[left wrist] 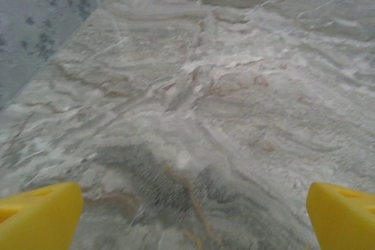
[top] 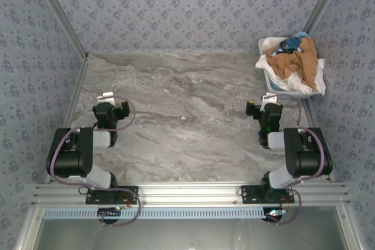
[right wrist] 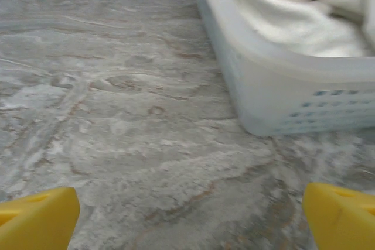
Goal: Fold and stack the t-shirts
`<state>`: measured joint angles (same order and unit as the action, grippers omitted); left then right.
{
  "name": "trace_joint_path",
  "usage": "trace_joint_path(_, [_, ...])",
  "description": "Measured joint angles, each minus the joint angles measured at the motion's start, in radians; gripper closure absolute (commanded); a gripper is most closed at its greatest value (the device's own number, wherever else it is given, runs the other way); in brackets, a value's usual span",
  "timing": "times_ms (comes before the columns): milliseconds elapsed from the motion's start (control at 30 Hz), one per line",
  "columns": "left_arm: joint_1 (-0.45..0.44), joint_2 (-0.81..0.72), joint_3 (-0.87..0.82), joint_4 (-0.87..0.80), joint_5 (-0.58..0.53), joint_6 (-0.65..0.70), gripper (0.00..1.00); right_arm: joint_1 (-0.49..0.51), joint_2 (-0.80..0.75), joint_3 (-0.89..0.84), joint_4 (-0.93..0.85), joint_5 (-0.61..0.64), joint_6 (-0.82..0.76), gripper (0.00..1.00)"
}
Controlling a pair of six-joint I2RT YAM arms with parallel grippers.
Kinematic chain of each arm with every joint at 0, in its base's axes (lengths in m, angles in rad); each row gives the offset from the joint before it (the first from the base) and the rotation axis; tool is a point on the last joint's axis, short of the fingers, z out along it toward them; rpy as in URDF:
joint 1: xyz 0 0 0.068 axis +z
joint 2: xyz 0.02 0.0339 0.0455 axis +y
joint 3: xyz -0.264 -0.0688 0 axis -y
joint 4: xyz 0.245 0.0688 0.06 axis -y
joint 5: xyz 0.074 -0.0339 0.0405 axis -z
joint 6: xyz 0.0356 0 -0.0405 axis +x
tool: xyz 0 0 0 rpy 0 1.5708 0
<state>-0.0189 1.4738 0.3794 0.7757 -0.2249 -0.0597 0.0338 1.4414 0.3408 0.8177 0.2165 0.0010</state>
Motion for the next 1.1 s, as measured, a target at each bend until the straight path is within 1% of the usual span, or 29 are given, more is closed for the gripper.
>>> trace_joint_path(67, [-0.045,-0.108,0.002,-0.070,-0.059,0.003,0.02,0.058,-0.163,0.023,-0.129,0.082,0.017,0.00])
trace_joint_path(100, [-0.071,-0.175,0.011,-0.094,-0.087,-0.005,0.02,0.081,-0.251,0.075,-0.228,0.104,0.053,0.00])
trace_joint_path(167, [-0.113,-0.268,0.087,-0.200,-0.142,-0.084,0.02,0.076,-0.349,0.260,-0.449,0.094,0.146,0.00])
trace_joint_path(200, [-0.118,-0.292,0.193,-0.340,-0.157,-0.182,0.02,0.055,-0.368,0.375,-0.536,0.081,0.200,0.00])
trace_joint_path(267, [-0.102,-0.266,0.441,-0.605,-0.168,-0.358,0.02,-0.010,-0.375,0.553,-0.612,0.021,0.297,0.01])
trace_joint_path(300, [-0.084,-0.237,0.566,-0.695,-0.153,-0.435,0.02,-0.050,-0.361,0.628,-0.656,-0.006,0.338,0.06])
trace_joint_path(367, [-0.058,-0.186,0.745,-0.800,-0.093,-0.542,0.03,-0.109,-0.296,0.792,-0.800,-0.015,0.399,0.20])
trace_joint_path(400, [-0.054,-0.167,0.797,-0.832,-0.066,-0.575,0.06,-0.125,-0.247,0.872,-0.867,-0.016,0.410,0.25])
trace_joint_path(433, [-0.059,-0.143,0.845,-0.870,-0.025,-0.602,0.08,-0.138,-0.179,0.972,-0.938,-0.020,0.423,0.27])
trace_joint_path(500, [-0.089,-0.095,0.911,-0.936,0.050,-0.628,0.12,-0.165,-0.040,1.134,-1.052,-0.045,0.438,0.26])
trace_joint_path(567, [-0.140,-0.035,0.979,-1.006,0.148,-0.635,0.14,-0.201,0.106,1.258,-1.157,-0.077,0.452,0.21])
trace_joint_path(633, [-0.187,0.009,1.022,-1.050,0.242,-0.634,0.17,-0.240,0.230,1.345,-1.251,-0.112,0.464,0.16])
trace_joint_path(767, [-0.267,0.042,1.061,-1.112,0.409,-0.630,0.19,-0.294,0.460,1.527,-1.419,-0.151,0.467,0.16])
trace_joint_path(900, [-0.314,0.041,1.078,-1.143,0.500,-0.622,0.20,-0.313,0.626,1.693,-1.505,-0.188,0.467,0.19])
trace_joint_path(1000, [-0.325,0.041,1.078,-1.154,0.533,-0.623,0.21,-0.313,0.718,1.817,-1.549,-0.209,0.469,0.27])
trace_joint_path(1100, [-0.329,0.041,1.077,-1.161,0.546,-0.623,0.24,-0.312,0.773,1.885,-1.561,-0.228,0.480,0.40])
